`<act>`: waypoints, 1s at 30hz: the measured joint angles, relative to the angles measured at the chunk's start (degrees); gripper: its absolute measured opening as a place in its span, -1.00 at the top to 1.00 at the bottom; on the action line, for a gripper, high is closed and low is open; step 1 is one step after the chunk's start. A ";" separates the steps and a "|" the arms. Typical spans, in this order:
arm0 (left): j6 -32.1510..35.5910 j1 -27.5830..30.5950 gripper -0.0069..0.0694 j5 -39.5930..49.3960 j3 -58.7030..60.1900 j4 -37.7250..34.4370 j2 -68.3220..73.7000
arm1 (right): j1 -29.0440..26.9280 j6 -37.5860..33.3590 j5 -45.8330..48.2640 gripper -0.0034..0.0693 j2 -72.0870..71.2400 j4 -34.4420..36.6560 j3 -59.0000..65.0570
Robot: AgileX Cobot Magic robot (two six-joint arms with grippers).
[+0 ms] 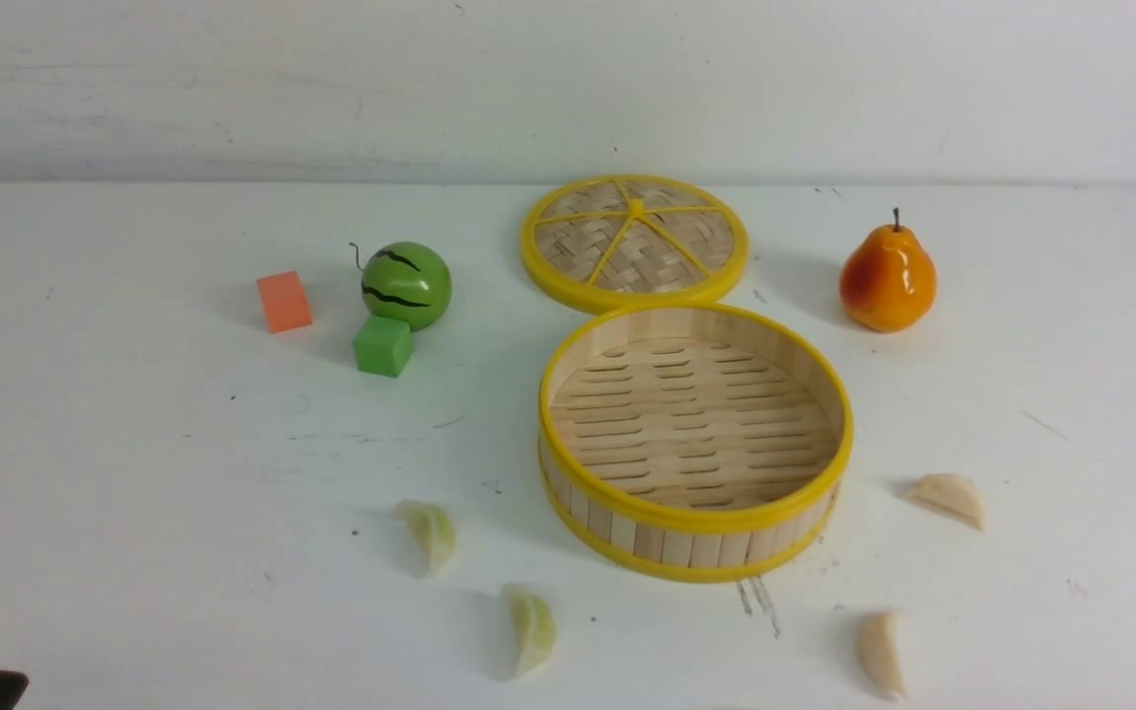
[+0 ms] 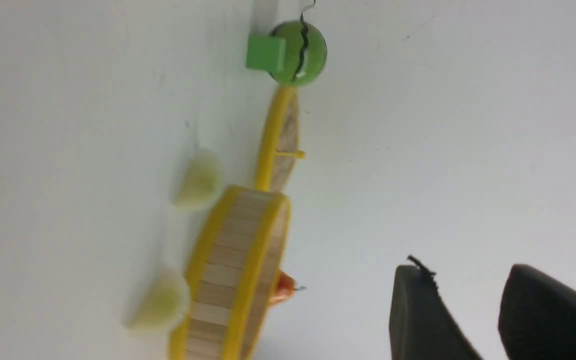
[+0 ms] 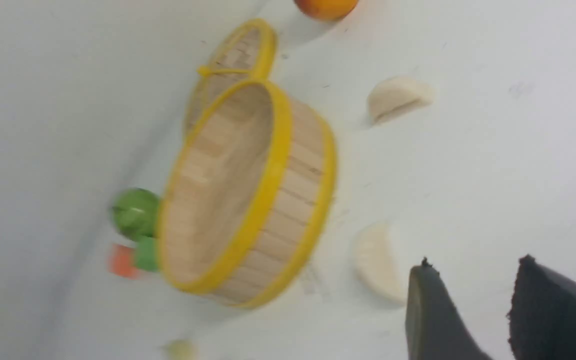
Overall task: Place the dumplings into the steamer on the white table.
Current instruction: 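Reach for and grasp a dumpling on the table with the left gripper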
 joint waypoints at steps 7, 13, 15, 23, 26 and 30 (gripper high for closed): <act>1.60 0.00 0.20 2.91 -0.28 -2.41 0.00 | 0.00 6.34 -1.04 0.25 0.00 10.30 0.12; 29.66 0.00 0.20 10.12 -10.80 -1.09 0.00 | 0.00 1.59 -1.91 0.25 0.00 10.49 -1.04; 39.05 0.00 0.23 12.26 -16.08 1.05 0.07 | 0.00 -4.96 -2.00 0.25 0.00 10.49 -3.77; 44.68 0.00 0.77 29.11 -33.59 24.01 17.72 | 0.00 -35.32 -4.12 0.56 9.04 9.83 -21.22; 43.97 0.00 0.86 38.64 -40.21 32.58 28.47 | 0.00 -47.48 0.26 0.88 20.12 7.70 -30.22; 44.35 -1.73 0.86 47.83 -47.24 39.13 40.99 | 1.04 -55.99 11.55 0.96 33.95 4.51 -40.91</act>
